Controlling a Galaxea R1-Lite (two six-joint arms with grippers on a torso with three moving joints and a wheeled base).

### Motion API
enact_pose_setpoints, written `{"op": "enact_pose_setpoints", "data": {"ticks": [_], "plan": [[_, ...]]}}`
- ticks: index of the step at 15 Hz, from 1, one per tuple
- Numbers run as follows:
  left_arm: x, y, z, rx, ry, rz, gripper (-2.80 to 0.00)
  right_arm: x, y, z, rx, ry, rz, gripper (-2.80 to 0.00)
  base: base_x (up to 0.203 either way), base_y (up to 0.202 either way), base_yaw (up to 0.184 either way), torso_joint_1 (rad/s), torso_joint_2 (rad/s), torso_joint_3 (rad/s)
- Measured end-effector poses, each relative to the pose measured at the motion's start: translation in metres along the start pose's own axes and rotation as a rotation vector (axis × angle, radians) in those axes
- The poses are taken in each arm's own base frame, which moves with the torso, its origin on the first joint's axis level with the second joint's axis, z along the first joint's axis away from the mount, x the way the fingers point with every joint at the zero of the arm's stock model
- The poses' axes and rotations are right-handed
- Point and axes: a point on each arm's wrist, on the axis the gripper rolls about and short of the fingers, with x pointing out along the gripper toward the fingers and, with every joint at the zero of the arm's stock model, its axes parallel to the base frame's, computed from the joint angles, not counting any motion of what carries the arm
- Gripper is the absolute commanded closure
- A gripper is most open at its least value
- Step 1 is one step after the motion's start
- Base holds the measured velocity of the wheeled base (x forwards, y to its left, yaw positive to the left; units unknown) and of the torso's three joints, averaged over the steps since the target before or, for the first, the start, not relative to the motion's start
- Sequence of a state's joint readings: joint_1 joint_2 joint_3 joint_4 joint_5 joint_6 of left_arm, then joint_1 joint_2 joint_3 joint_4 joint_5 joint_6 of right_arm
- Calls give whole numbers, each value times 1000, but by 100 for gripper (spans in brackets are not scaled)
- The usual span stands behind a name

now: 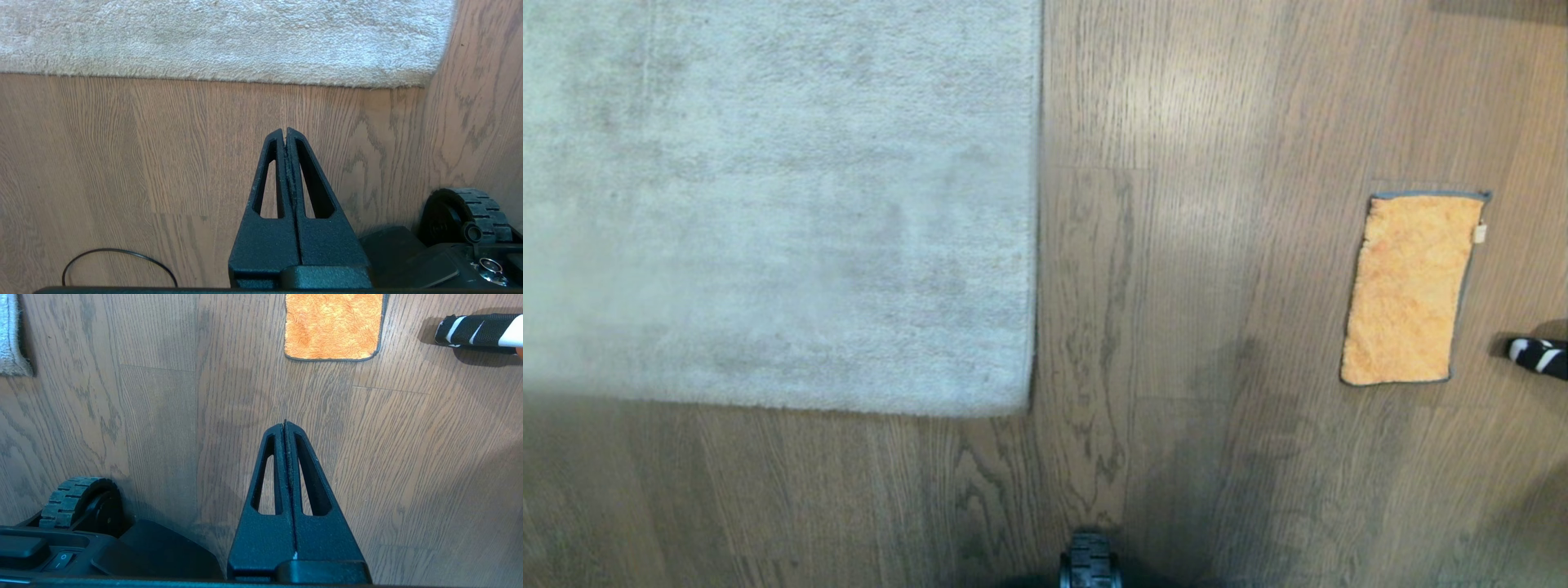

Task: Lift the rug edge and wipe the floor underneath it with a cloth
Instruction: Lift up the carpet

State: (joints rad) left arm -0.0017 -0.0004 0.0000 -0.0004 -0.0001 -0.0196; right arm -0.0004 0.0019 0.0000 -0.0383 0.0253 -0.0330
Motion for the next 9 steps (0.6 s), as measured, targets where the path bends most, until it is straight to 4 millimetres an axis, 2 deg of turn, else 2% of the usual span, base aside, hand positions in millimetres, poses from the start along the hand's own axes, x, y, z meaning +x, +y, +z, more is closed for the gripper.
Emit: {"op": "enact_pose_setpoints", "data": {"ticks": [9], "plan": [[0, 0, 0, 0, -1, 0, 0, 0, 0, 0, 0, 0, 0, 0, 0, 0, 0, 0, 0, 0]]}}
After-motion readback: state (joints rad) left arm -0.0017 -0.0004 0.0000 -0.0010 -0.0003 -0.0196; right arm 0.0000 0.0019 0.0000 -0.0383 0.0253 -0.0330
